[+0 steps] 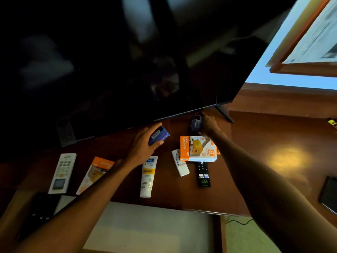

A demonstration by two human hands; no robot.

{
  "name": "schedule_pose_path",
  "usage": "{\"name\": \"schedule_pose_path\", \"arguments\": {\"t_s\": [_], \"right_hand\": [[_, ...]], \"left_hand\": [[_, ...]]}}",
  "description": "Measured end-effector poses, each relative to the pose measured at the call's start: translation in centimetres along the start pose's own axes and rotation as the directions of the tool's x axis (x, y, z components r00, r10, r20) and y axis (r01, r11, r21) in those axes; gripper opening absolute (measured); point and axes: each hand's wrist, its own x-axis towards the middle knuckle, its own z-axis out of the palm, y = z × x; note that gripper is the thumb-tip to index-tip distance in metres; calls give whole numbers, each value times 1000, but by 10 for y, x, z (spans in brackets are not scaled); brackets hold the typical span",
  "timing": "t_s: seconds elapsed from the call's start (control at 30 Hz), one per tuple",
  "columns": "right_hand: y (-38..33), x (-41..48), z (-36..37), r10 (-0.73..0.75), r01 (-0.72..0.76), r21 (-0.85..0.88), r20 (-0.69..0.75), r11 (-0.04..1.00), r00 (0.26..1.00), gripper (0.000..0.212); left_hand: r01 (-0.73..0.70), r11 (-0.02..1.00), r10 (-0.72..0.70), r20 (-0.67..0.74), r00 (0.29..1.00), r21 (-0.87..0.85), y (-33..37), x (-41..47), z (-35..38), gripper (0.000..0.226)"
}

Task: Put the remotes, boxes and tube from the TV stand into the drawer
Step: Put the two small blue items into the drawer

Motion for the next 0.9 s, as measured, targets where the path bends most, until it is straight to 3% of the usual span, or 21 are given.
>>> {"name": "schedule_pose_path", "arguments": {"t_s": [0.27, 0.47, 0.9], "right_hand": [[-22, -50, -35, -71, 88, 185, -94, 979, 993, 93], [-79, -108, -9, -171, 212, 262, -170, 942, 970, 102], [-278, -221, 131, -355, 372, 203, -112, 906, 928, 96]], "left_hand": [[-44, 999, 44, -55, 998, -9, 16, -2, -7, 68], [-133, 991, 132, -136, 982, -1, 13, -40, -39, 62], [-81, 995, 95, -257, 962, 65, -122, -197, -199, 58]]}}
